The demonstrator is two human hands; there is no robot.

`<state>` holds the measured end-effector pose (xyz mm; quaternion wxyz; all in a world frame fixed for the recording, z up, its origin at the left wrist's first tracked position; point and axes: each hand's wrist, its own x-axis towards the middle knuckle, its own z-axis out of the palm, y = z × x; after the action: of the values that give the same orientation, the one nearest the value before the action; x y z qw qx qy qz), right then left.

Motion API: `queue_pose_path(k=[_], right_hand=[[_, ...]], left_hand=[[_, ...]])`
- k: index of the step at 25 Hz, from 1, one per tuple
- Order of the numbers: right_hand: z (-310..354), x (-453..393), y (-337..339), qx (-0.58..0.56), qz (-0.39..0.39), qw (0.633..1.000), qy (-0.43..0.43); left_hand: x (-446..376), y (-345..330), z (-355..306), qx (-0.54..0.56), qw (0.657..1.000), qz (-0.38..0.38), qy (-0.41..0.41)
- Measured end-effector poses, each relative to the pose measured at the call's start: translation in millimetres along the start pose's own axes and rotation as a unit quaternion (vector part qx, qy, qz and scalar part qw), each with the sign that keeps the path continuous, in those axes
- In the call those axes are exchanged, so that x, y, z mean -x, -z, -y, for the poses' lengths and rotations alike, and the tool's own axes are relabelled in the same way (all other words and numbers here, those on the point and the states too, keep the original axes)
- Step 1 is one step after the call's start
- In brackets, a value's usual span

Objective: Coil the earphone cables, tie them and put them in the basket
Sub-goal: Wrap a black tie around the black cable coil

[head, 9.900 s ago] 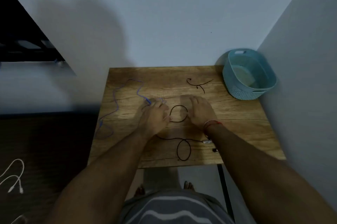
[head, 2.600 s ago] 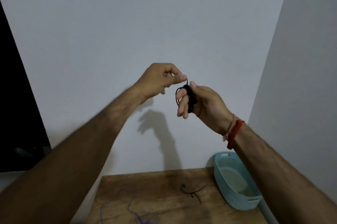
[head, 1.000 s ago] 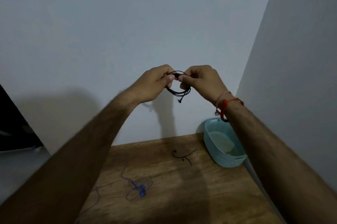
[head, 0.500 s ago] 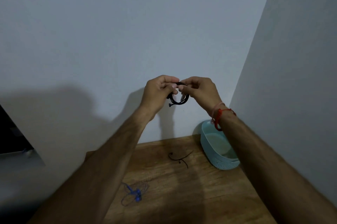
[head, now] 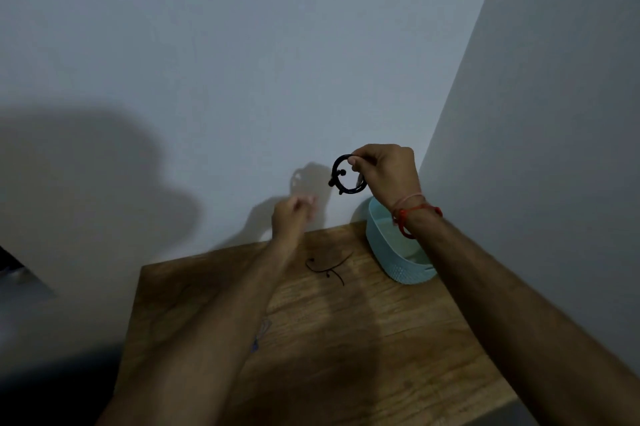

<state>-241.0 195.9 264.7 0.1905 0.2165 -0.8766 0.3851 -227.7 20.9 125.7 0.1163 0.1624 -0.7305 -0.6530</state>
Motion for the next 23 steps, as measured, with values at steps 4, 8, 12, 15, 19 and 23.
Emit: queue_pose_path(k=[4,8,12,15,19,23], right_hand=[[-9,1,8,0.008,-0.018,1.000,-0.020],[-9,-2,17,0.010,-0.037,0.999,-0.021],[-7,-1,19,0.001,-0.060,0.998,-0.012],[-8,7,18,-0.001,-0.063,0.998,-0.010],[-12,15,19,0.013,-0.081,0.996,-0.018],[-22,30,22,0.023,-0.102,0.994,-0.040]], left_hand=[[3,-31,115,-0.175,0.978,0.109,0.004],[-1,-44,141,-0.276,0.953,0.116,-0.050],[3,-40,151,-0.395,0.900,0.156,-0.102],[2,-36,160,-0.404,0.894,0.165,-0.097],[2,-37,159,-0.396,0.900,0.139,-0.115],[2,-47,160,-0.442,0.878,0.131,-0.128]])
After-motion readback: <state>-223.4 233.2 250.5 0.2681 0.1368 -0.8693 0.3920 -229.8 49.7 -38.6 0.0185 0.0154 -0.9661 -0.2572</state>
